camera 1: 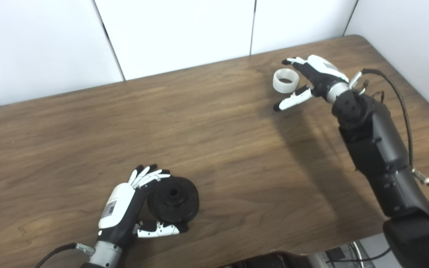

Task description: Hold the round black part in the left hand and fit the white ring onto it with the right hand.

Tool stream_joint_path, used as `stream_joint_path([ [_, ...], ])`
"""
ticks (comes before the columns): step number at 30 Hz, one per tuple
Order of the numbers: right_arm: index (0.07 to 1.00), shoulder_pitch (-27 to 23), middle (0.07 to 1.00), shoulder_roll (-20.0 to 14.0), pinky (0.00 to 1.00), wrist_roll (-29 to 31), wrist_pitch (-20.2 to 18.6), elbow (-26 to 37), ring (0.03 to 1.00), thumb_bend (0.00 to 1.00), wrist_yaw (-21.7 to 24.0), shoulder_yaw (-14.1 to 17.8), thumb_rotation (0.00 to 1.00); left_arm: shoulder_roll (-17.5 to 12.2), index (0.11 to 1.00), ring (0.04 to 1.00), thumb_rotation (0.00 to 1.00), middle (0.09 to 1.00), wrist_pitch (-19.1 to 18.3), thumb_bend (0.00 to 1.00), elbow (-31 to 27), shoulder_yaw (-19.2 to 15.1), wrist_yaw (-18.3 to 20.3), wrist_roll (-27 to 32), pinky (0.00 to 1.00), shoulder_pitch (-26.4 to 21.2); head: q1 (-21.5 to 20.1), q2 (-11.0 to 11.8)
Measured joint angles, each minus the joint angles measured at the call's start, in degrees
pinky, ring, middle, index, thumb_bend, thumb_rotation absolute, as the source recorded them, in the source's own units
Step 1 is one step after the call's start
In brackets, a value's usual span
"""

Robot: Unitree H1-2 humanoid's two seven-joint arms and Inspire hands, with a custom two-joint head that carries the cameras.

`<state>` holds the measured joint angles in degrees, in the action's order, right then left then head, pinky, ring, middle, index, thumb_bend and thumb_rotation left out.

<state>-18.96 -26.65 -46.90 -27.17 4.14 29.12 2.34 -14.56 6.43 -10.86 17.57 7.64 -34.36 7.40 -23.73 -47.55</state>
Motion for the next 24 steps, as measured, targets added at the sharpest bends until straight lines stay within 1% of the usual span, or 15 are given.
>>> stream_joint_path([
  [4, 0.939, -1.9, 1.000, -0.8, 1.00, -0.6, 0.0, -1.5, 1.000, 0.87, -0.2, -0.4, 0.32, -0.3, 0.487, 0.954, 0.07, 0.854, 0.2, 0.52, 0.0, -0.1, -0.2, -0.1, 1.00, 0.2, 0.1, 0.3],
  [8, 0.941, -3.7, 1.000, -0.8, 1.00, -1.2, 0.0, -2.9, 1.000, 0.87, -0.2, -1.4, 0.33, -0.4, 0.487, 0.954, 0.07, 0.854, 0.4, 0.52, 0.1, 0.0, -0.2, -0.2, 1.00, 0.2, 0.1, 0.3],
  [11, 0.938, -5.3, 1.000, -0.8, 1.00, -1.9, 0.0, -5.3, 1.000, 0.87, -0.2, -2.2, 0.32, -0.4, 0.487, 0.950, 0.07, 0.853, 0.7, 0.52, 0.2, 0.0, -0.3, -0.3, 1.00, 0.1, 0.6, 0.5],
  [12, 0.939, -5.8, 1.000, -1.0, 1.00, -2.0, 0.0, -6.4, 1.000, 0.87, -0.4, -2.8, 0.33, -0.5, 0.487, 0.948, 0.07, 0.852, 0.8, 0.52, 0.2, 0.0, -0.3, -0.3, 1.00, 0.2, 1.4, 0.7],
  [17, 0.927, -7.7, 0.999, -3.0, 1.00, -2.4, 0.3, -10.0, 1.000, 0.87, -0.8, -7.0, 0.33, -0.6, 0.487, 0.942, 0.07, 0.850, 1.0, 0.52, 0.3, -0.1, -0.5, -0.5, 1.00, 0.3, 1.7, 0.7],
  [19, 0.919, -8.9, 0.997, -4.4, 1.00, -2.5, 1.0, -12.3, 1.000, 0.87, -0.9, -9.4, 0.32, -0.6, 0.487, 0.941, 0.07, 0.850, 1.0, 0.52, 0.3, -0.2, -0.6, -0.7, 1.00, 0.3, 1.8, 0.7],
  [24, 0.889, -12.1, 0.979, -6.4, 1.00, -2.4, 2.2, -17.0, 0.999, 0.89, -1.4, -12.4, 0.30, -0.6, 0.487, 0.938, 0.07, 0.849, 1.0, 0.52, 0.2, -0.3, -0.8, -0.7, 1.00, 0.5, 1.9, 0.9],
])
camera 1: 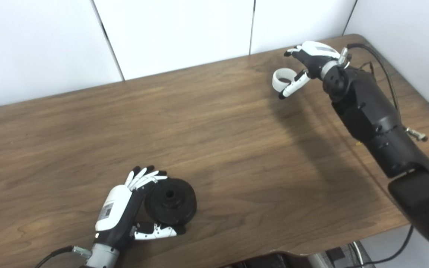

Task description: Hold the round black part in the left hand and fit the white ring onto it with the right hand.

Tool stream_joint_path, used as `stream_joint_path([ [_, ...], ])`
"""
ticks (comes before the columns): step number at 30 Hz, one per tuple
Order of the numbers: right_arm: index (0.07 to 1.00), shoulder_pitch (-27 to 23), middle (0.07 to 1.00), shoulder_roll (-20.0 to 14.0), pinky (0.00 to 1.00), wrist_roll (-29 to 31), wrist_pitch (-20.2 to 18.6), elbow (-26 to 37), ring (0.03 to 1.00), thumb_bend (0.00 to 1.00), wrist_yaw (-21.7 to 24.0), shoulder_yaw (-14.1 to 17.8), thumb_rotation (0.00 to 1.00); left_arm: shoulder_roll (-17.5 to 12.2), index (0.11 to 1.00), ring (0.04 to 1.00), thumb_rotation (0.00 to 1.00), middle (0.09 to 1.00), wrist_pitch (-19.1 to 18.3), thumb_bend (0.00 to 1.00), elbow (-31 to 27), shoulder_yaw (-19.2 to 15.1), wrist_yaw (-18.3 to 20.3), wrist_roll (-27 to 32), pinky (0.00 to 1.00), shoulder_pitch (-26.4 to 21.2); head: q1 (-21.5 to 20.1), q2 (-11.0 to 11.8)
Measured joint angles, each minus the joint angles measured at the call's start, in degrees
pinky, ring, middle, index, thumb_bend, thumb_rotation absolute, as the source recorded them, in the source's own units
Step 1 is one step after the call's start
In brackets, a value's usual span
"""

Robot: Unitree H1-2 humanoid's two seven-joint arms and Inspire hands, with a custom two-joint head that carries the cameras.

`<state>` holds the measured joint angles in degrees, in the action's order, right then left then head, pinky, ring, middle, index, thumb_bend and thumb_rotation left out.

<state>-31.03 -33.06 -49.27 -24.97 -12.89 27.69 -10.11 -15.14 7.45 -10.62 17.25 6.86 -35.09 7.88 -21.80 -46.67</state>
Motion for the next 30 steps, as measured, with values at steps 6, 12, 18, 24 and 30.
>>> stream_joint_path([
  [6, 0.872, -2.2, 0.965, -0.8, 1.00, 0.0, -0.1, -1.8, 0.993, 0.88, -0.1, -2.4, 0.29, 0.0, 0.487, 0.941, 0.07, 0.852, 0.1, 0.52, 0.0, -0.1, -0.1, 0.0, 1.00, 0.2, 0.3, -0.1],
  [12, 0.822, -2.2, 0.957, -0.9, 1.00, 0.3, -0.5, -2.2, 0.984, 0.87, 0.0, -3.4, 0.26, 0.0, 0.487, 0.945, 0.07, 0.854, 0.1, 0.52, -0.1, -0.1, -0.1, -0.1, 1.00, 0.3, 0.6, -0.3],
  [18, 0.754, -2.2, 0.939, -0.9, 1.00, 0.6, 0.0, -2.8, 0.965, 0.86, -0.9, -4.0, 0.26, 0.1, 0.487, 0.945, 0.07, 0.854, 0.1, 0.52, -0.1, -0.1, -0.2, -0.1, 1.00, 0.4, 0.8, -0.4],
  [24, 0.730, -2.2, 0.940, -1.0, 1.00, 0.7, 0.4, -3.8, 0.968, 0.87, -1.0, -5.3, 0.27, 0.1, 0.487, 0.947, 0.07, 0.854, 0.1, 0.52, -0.2, -0.2, -0.2, -0.2, 1.00, 0.4, 1.1, -0.4],
  [30, 0.737, -2.2, 0.934, -1.2, 1.00, 0.6, 0.5, -3.8, 0.962, 0.85, -1.2, -6.1, 0.27, 0.2, 0.487, 0.948, 0.07, 0.855, 0.0, 0.52, -0.3, -0.2, -0.2, -0.5, 1.00, 0.5, 1.3, -0.5],
])
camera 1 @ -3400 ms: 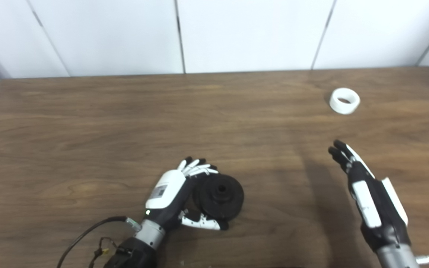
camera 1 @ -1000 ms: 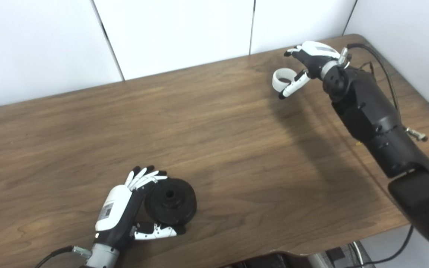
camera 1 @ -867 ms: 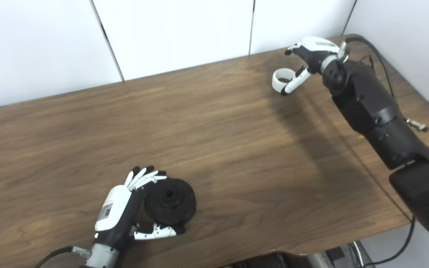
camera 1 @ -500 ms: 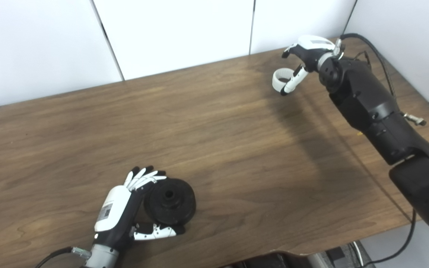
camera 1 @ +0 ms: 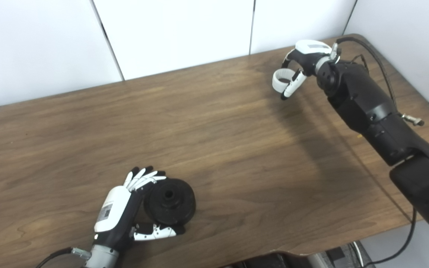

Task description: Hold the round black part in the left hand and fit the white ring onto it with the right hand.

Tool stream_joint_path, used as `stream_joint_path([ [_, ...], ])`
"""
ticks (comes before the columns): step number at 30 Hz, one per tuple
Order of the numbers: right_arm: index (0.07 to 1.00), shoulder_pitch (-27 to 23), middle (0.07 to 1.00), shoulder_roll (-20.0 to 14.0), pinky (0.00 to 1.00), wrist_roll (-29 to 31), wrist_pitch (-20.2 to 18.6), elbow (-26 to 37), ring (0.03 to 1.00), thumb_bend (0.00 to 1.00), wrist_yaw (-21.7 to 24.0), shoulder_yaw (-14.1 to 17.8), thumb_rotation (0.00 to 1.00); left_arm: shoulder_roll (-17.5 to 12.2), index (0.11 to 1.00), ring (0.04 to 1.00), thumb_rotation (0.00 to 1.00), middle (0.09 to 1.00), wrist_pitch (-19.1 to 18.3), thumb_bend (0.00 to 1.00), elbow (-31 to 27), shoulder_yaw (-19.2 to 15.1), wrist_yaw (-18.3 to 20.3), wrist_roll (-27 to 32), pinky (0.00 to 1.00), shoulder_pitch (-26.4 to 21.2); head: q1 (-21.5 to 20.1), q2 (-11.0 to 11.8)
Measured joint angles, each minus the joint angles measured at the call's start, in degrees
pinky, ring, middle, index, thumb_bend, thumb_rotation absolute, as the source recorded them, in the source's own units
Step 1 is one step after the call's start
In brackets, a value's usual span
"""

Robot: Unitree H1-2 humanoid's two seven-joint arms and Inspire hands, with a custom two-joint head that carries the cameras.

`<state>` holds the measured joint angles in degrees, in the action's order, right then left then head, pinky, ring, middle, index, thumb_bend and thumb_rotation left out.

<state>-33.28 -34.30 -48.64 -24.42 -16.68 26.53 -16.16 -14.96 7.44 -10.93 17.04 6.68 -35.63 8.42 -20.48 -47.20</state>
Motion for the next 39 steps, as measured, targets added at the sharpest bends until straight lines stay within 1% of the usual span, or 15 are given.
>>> stream_joint_path([
  [5, 0.746, 0.0, 0.929, -0.1, 1.00, 0.0, 0.0, 0.0, 0.961, 0.84, 0.0, -0.7, 0.26, 0.1, 0.487, 0.948, 0.07, 0.855, 0.0, 0.52, 0.0, -0.1, 0.0, -0.1, 1.00, 0.1, 0.0, 0.0],
  [10, 0.733, 0.0, 0.923, -0.1, 1.00, 0.0, 0.0, 0.0, 0.955, 0.84, 0.0, -1.3, 0.27, 0.1, 0.487, 0.949, 0.07, 0.855, 0.0, 0.52, 0.0, -0.1, 0.0, -0.1, 1.00, 0.1, 0.0, 0.0],
  [15, 0.680, 0.0, 0.905, -0.1, 1.00, -0.1, 0.2, 0.0, 0.938, 0.83, -0.4, -1.5, 0.25, 0.1, 0.487, 0.946, 0.07, 0.853, 0.0, 0.52, 0.0, -0.1, 0.0, -0.1, 1.00, 0.1, 0.4, -0.4],
  [16, 0.647, 0.0, 0.896, -0.1, 1.00, -0.1, 0.3, 0.0, 0.931, 0.81, -0.8, -1.6, 0.23, 0.1, 0.487, 0.945, 0.07, 0.853, 0.0, 0.52, 0.0, -0.1, 0.0, -0.1, 1.00, 0.1, 0.4, -0.4],
  [17, 0.605, 0.0, 0.889, -0.1, 1.00, -0.1, 0.3, 0.0, 0.926, 0.75, -1.2, -1.6, 0.21, 0.1, 0.487, 0.945, 0.07, 0.853, 0.0, 0.52, 0.0, -0.1, 0.0, -0.1, 1.00, 0.1, 0.4, -0.4],
  [18, 0.549, 0.0, 0.883, -0.1, 1.00, -0.1, 0.4, 0.0, 0.922, 0.64, -1.7, -1.6, 0.18, 0.1, 0.487, 0.946, 0.07, 0.853, 0.0, 0.52, -0.1, -0.1, 0.0, -0.2, 1.00, 0.1, 0.5, -0.4],
  [19, 0.520, 0.0, 0.876, -0.1, 1.00, -0.1, 0.6, 0.0, 0.919, 0.58, -2.2, -1.6, 0.16, 0.1, 0.487, 0.946, 0.07, 0.853, 0.0, 0.52, -0.1, -0.1, 0.0, -0.2, 1.00, 0.1, 0.5, -0.4],
  [21, 0.497, 0.0, 0.869, -0.2, 1.00, -0.1, 1.0, 0.0, 0.916, 0.54, -3.2, -1.7, 0.15, 0.1, 0.487, 0.946, 0.07, 0.853, 0.0, 0.52, -0.1, -0.1, 0.0, -0.2, 1.00, 0.1, 0.6, -0.5],
  [24, 0.488, 0.0, 0.853, -0.5, 0.98, -0.2, 2.4, 0.0, 0.902, 0.52, -4.4, -1.9, 0.14, 0.2, 0.487, 0.948, 0.07, 0.853, 0.0, 0.52, -0.1, -0.1, 0.0, -0.2, 1.00, 0.1, 0.8, -0.5],
  [27, 0.487, 0.0, 0.851, -0.7, 0.98, -0.2, 2.7, 0.0, 0.903, 0.52, -4.9, -2.1, 0.14, 0.3, 0.487, 0.949, 0.07, 0.856, -0.2, 0.52, -0.2, -0.2, 0.0, -0.5, 1.00, 0.1, 1.1, -0.6],
  [31, 0.487, 0.0, 0.852, -0.8, 1.00, -0.2, 2.7, -0.1, 0.911, 0.52, -5.0, -2.1, 0.13, 0.4, 0.487, 0.952, 0.07, 0.855, -0.7, 0.52, -0.6, -0.2, 0.1, -0.9, 1.00, 0.3, 1.1, -0.6],
  [34, 0.487, 0.0, 0.848, -0.9, 0.98, -0.2, 2.8, -0.1, 0.904, 0.52, -5.0, -2.3, 0.13, 0.5, 0.487, 0.952, 0.07, 0.856, -0.8, 0.52, -0.6, -0.2, 0.1, -0.9, 1.00, 0.3, 1.1, -0.7],
  [39, 0.487, 0.6, 0.842, -1.5, 0.96, -0.2, 4.7, 0.1, 0.895, 0.52, -5.1, -2.4, 0.14, 0.6, 0.487, 0.951, 0.07, 0.853, -1.1, 0.52, -0.8, -0.2, 0.1, -1.0, 1.00, 0.4, 1.8, -0.8],
])
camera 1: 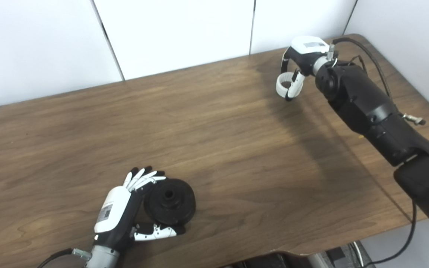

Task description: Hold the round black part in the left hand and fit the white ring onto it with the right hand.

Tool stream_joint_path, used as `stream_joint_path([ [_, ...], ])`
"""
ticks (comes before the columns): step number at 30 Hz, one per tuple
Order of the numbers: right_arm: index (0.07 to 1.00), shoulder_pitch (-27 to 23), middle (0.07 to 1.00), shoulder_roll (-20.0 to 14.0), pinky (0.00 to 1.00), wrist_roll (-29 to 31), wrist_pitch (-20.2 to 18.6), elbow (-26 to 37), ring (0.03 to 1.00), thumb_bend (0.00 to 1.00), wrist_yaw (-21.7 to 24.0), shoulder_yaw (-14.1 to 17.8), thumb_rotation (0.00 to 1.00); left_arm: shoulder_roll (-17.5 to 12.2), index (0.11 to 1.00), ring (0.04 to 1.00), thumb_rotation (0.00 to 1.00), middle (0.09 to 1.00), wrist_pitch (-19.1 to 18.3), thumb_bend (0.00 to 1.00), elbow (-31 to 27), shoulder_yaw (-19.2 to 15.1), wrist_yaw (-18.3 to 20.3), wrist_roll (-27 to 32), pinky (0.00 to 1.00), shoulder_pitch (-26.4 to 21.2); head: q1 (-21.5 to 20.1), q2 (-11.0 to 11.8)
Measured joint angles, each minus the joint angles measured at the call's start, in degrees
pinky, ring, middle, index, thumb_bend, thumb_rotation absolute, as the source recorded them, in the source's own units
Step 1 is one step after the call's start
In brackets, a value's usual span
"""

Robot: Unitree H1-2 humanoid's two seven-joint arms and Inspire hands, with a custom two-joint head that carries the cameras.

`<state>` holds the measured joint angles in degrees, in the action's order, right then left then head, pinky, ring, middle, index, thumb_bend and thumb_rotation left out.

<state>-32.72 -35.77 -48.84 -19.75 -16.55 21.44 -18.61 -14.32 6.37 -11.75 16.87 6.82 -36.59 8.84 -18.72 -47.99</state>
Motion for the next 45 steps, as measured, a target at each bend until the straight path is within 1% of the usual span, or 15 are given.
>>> stream_joint_path([
  [4, 0.486, 1.4, 0.846, -1.1, 1.00, 0.1, 0.4, 3.2, 0.914, 0.52, 0.3, 0.1, 0.14, 0.3, 0.487, 0.949, 0.07, 0.854, -0.9, 0.52, -0.7, 0.0, 0.0, -0.5, 1.00, 0.3, 1.8, -0.4],
  [5, 0.486, 1.9, 0.845, -1.4, 1.00, 0.1, 0.7, 5.3, 0.915, 0.52, 0.4, 0.1, 0.14, 0.4, 0.487, 0.949, 0.07, 0.854, -1.1, 0.52, -0.8, 0.1, 0.0, -0.7, 1.00, 0.3, 1.9, -0.4],
  [6, 0.486, 2.3, 0.846, -1.4, 1.00, 0.1, 0.9, 7.0, 0.923, 0.52, 0.7, 0.2, 0.14, 0.4, 0.487, 0.949, 0.07, 0.855, -1.2, 0.52, -0.9, 0.1, 0.0, -0.8, 1.00, 0.4, 3.2, -0.5],
  [11, 0.485, 4.9, 0.832, -1.3, 1.00, 2.1, 2.4, 20.0, 0.915, 0.52, 2.1, 1.4, 0.14, 1.4, 0.487, 0.952, 0.07, 0.851, -1.9, 0.52, -0.9, 0.6, -0.1, -1.7, 1.00, 0.5, 6.2, -0.9],
  [13, 0.485, 6.1, 0.831, -0.9, 1.00, 2.9, 2.8, 26.4, 0.909, 0.52, 2.8, 2.0, 0.14, 2.3, 0.487, 0.957, 0.07, 0.850, -2.5, 0.52, -0.9, 0.9, -0.3, -2.3, 1.00, 0.5, 8.5, -1.2],
  [15, 0.484, 6.9, 0.830, -0.4, 1.00, 3.4, 3.7, 30.3, 0.910, 0.52, 3.6, 2.0, 0.14, 3.0, 0.486, 0.957, 0.07, 0.849, -3.3, 0.52, -0.9, 1.3, -0.5, -3.1, 1.00, 0.5, 9.7, -1.6],
  [17, 0.484, 8.0, 0.829, 0.1, 1.00, 3.5, 3.4, 34.6, 0.909, 0.52, 5.7, 2.1, 0.14, 3.6, 0.486, 0.957, 0.06, 0.849, -3.7, 0.52, -0.9, 1.6, -0.7, -3.8, 1.00, 0.5, 10.6, -1.8],
  [19, 0.483, 8.9, 0.818, 1.7, 1.00, 3.7, 2.4, 39.0, 0.894, 0.52, 8.3, 2.1, 0.14, 4.1, 0.486, 0.954, 0.06, 0.848, -4.2, 0.52, -1.0, 1.9, -1.3, -4.3, 1.00, 0.6, 12.5, -2.1],
  [21, 0.483, 9.6, 0.815, 3.6, 1.00, 3.7, 2.0, 42.4, 0.889, 0.52, 10.3, 2.0, 0.14, 4.6, 0.485, 0.948, 0.06, 0.843, -4.7, 0.52, -1.0, 2.3, -1.6, -4.8, 1.00, 0.5, 13.2, -2.4],
  [23, 0.483, 10.0, 0.815, 4.9, 1.00, 3.6, 1.8, 45.1, 0.893, 0.53, 12.8, 1.9, 0.14, 5.2, 0.485, 0.942, 0.06, 0.839, -5.4, 0.52, -1.0, 2.8, -2.2, -5.5, 1.00, 0.5, 13.5, -2.5],
  [26, 0.482, 10.1, 0.808, 5.6, 1.00, 3.5, 1.6, 48.7, 0.896, 0.53, 16.0, 2.0, 0.14, 5.9, 0.485, 0.944, 0.06, 0.840, -5.7, 0.52, -0.8, 3.3, -3.0, -5.8, 1.00, 0.5, 14.2, -2.9],
  [29, 0.481, 10.7, 0.801, 6.4, 1.00, 3.4, 1.9, 51.8, 0.897, 0.53, 17.3, 2.0, 0.14, 6.1, 0.485, 0.946, 0.06, 0.843, -6.3, 0.52, -0.8, 3.7, -3.3, -6.1, 1.00, 0.5, 14.9, -3.5],
  [35, 0.481, 12.1, 0.804, 9.5, 1.00, 3.7, 2.0, 57.2, 0.908, 0.53, 22.2, 1.3, 0.14, 6.9, 0.486, 0.955, 0.06, 0.849, -8.2, 0.52, -0.8, 5.0, -3.6, -6.8, 1.00, 0.0, 15.5, -4.4],
  [39, 0.482, 12.5, 0.809, 10.7, 1.00, 4.5, 2.0, 60.8, 0.914, 0.53, 24.3, 1.2, 0.14, 7.1, 0.486, 0.956, 0.06, 0.845, -9.0, 0.52, -0.8, 5.5, -3.7, -7.3, 1.00, -0.2, 16.6, -5.1],
  [45, 0.482, 14.4, 0.817, 11.9, 1.00, 5.5, 2.0, 62.8, 0.924, 0.53, 28.1, 1.1, 0.14, 7.7, 0.486, 0.955, 0.06, 0.841, -10.1, 0.52, -0.9, 6.2, -3.7, -7.9, 1.00, -0.5, 17.8, -6.0],
])
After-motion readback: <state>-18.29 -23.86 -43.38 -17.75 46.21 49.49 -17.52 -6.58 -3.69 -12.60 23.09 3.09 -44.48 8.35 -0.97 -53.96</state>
